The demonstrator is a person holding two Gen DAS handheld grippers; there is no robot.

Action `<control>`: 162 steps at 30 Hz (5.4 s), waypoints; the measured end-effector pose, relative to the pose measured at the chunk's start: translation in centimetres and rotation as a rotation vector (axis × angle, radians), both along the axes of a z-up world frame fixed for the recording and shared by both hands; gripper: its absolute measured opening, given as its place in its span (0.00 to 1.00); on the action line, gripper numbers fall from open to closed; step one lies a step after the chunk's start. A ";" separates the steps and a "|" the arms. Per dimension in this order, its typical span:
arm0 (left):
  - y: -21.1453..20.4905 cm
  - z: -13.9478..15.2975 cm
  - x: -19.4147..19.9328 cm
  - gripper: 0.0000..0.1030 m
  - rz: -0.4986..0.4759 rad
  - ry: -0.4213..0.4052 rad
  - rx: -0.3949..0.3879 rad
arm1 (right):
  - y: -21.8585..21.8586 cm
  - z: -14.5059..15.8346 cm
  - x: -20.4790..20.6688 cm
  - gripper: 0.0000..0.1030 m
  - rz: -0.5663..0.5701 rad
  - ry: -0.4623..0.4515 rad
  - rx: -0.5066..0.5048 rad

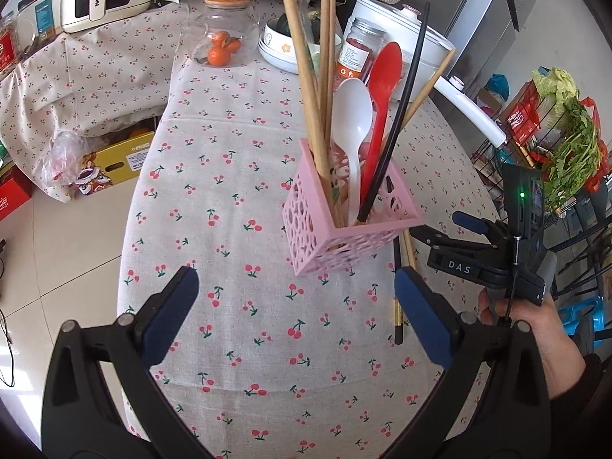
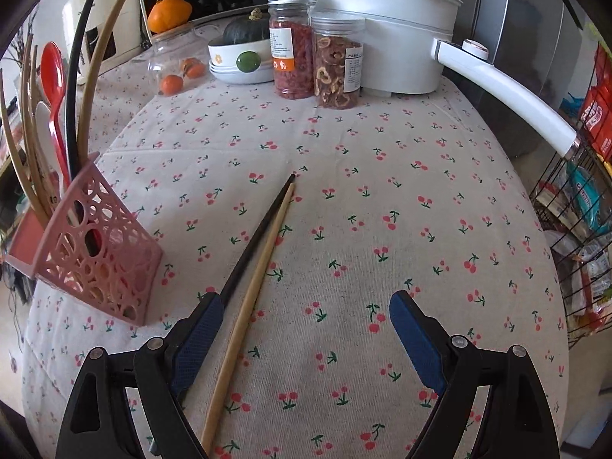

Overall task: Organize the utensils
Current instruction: 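Grasp a wooden chopstick with the right tool while the left tool reaches for another, then grasp the gold-banded black chopstick with the left tool while the right tool lifts its chopstick, then drop the black chopstick into the basket with the left tool while the right tool holds, then lower the wooden chopstick into the basket and open the right tool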

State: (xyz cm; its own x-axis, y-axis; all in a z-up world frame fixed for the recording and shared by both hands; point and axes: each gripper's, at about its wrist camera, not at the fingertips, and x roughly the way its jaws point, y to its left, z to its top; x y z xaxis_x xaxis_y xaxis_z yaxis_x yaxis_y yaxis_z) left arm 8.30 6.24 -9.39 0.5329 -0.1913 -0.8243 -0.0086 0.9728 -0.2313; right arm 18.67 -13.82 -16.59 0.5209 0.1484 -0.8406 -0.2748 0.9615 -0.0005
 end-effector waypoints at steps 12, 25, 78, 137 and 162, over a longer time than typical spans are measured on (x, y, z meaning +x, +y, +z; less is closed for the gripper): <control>-1.1 -0.2 -0.9 0.99 -0.064 -0.004 0.035 | -0.1 -1.9 1.2 0.86 -0.045 0.093 -0.029; -7.2 0.0 -1.7 0.99 -0.214 -0.042 0.127 | -3.4 -0.8 0.4 0.07 -0.017 0.185 0.022; -18.3 -3.4 7.1 0.06 -0.241 -0.004 0.127 | -15.5 6.4 -3.9 0.07 -0.200 0.063 0.331; -2.0 11.2 -0.1 0.06 0.002 -0.594 0.047 | -0.4 17.8 -7.8 0.07 0.107 -0.310 0.487; 1.7 7.0 -3.2 0.98 0.084 -0.375 0.150 | 1.0 17.7 -7.2 0.07 0.121 -0.338 0.485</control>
State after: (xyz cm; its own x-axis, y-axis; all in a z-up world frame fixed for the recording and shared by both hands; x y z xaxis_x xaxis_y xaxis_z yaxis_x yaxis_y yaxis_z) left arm 5.15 7.95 -2.41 0.8103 -0.0270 -0.5854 -0.0311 0.9955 -0.0890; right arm 11.45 -12.84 1.14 0.7028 0.5483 -0.4532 -0.4432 0.8359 0.3240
